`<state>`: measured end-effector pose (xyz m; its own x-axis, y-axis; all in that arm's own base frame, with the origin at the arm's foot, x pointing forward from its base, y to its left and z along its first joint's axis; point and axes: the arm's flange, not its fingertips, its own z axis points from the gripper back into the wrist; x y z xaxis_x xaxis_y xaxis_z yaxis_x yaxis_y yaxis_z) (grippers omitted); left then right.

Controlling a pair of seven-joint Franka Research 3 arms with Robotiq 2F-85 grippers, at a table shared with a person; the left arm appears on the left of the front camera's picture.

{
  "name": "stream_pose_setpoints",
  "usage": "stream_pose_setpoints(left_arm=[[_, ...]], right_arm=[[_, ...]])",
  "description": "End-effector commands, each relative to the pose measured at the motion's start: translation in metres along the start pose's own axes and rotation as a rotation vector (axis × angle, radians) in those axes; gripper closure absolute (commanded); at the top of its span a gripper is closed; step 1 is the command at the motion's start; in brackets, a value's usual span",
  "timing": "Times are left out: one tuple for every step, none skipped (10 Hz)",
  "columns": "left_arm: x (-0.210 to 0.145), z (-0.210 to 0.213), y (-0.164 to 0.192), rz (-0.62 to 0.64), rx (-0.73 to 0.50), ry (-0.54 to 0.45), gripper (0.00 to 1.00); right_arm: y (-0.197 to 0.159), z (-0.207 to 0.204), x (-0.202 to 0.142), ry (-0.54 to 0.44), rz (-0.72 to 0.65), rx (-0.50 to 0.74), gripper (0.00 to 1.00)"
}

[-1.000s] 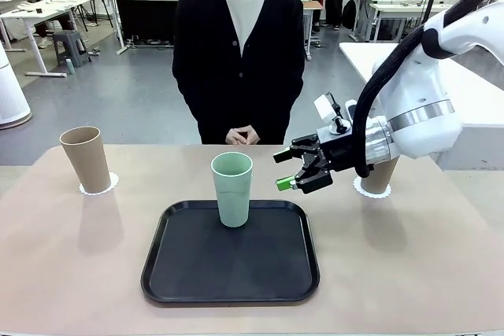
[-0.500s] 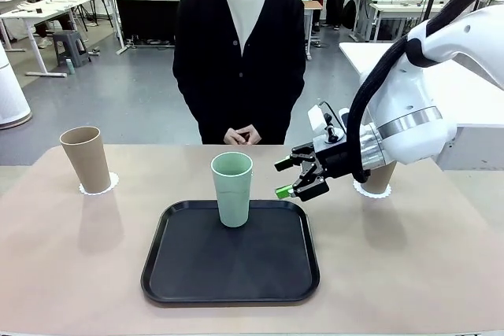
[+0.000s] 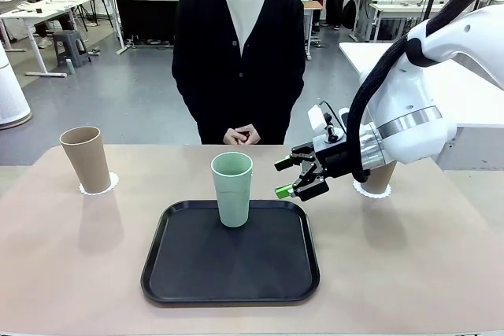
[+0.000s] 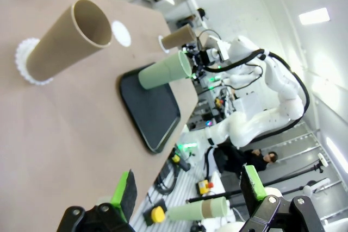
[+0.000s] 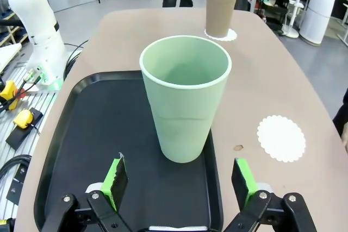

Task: Place coasters on the table and set cups on them.
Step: Take one Reusable plastic cup from the Flat Tray and place it on a coaster set by the human.

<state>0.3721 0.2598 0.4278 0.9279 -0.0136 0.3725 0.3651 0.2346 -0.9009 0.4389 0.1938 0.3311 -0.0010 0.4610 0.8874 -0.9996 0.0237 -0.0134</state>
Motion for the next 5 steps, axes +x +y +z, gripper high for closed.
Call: stream_pose_setpoints(left_arm=[[0.000, 0.001, -0.001, -0.002, 0.003, -0.002, 0.00], [0.000, 0.001, -0.001, -0.002, 0.003, -0.002, 0.00], [0.000, 0.001, -0.001, -0.002, 0.003, -0.002, 0.00], [0.000, 0.001, -0.001, -0.002, 0.003, -0.002, 0.00], [0.000, 0.001, -0.001, -0.002, 0.003, -0.002, 0.00]], right_arm=[[0.000, 0.000, 0.000, 0.000, 0.000, -0.001, 0.00], [-0.005, -0.007, -0.008, -0.019, 0.002, 0.001, 0.00], [-0.009, -0.013, -0.015, -0.052, 0.004, -0.014, 0.00], [-0.010, -0.021, -0.021, -0.071, -0.006, -0.024, 0.00], [-0.009, -0.029, -0.026, -0.077, 0.004, -0.027, 0.00]])
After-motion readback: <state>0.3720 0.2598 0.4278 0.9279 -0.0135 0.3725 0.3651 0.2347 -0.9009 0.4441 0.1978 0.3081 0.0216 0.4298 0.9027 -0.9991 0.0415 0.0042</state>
